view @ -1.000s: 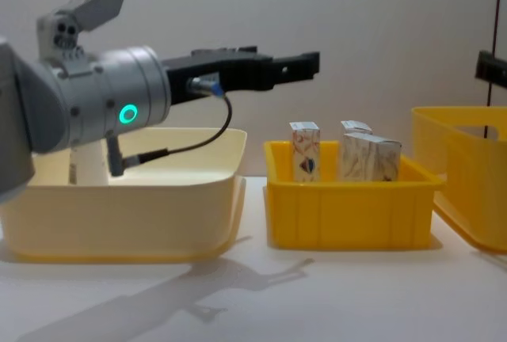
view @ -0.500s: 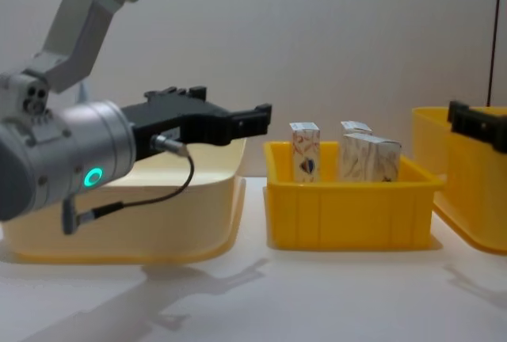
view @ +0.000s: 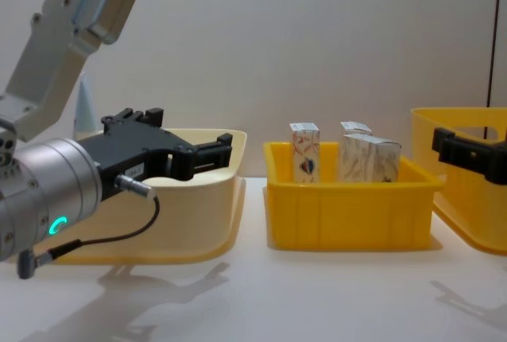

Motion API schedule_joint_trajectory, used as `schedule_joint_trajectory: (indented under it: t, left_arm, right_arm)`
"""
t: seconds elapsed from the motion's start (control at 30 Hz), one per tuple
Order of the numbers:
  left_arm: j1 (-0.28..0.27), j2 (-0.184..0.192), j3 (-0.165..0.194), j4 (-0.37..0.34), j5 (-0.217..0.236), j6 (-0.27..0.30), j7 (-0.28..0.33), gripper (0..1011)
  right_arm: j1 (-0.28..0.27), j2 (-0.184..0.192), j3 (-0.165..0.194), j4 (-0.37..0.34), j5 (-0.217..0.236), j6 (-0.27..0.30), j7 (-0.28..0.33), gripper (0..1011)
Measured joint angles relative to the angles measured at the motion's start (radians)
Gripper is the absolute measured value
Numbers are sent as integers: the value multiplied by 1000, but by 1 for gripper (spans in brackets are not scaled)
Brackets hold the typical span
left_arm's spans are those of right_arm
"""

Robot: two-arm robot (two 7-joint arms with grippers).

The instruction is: Bimanual collaborative sorting of washing and personal care products

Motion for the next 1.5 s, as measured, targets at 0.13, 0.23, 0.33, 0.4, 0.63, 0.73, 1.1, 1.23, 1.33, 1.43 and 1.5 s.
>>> schedule_joint_trajectory:
  t: [0.13,0.23,0.33,0.4,0.63,0.73,1.1,1.23,1.33,1.43,1.5]
  left_arm:
    - [7,3,0,-5,7,-2,11,1003]
    - [8,3,0,-5,8,-2,12,1003]
    - [8,3,0,-5,8,-2,12,1003]
    - [8,4,0,-5,8,-2,13,1003]
    - [8,4,0,-5,8,-2,13,1003]
    - [8,4,0,-5,8,-2,13,1003]
    - [8,4,0,-5,8,-2,12,1003]
    - [8,4,0,-5,8,-2,12,1004]
    - [8,4,0,-5,8,-2,12,1003]
    - [8,4,0,-5,8,-1,12,1003]
    - [8,4,0,-5,8,-1,12,1003]
  right_arm:
    - [0,0,0,0,0,0,0,1001]
    - [0,0,0,0,0,0,0,1001]
    - [0,0,0,0,0,1,5,1001]
    - [1,0,0,1,1,1,7,1001]
    - [15,0,-4,14,2,2,29,1001]
    - [29,0,-7,26,3,2,42,1001]
    - [95,-9,-18,90,4,-5,93,1001]
    - [129,-19,-24,127,4,-9,108,1001]
    - [152,-28,-27,154,3,-13,118,1001]
    - [168,-35,-30,174,1,-16,124,1001]
    - [187,-42,-33,197,-1,-18,130,1001]
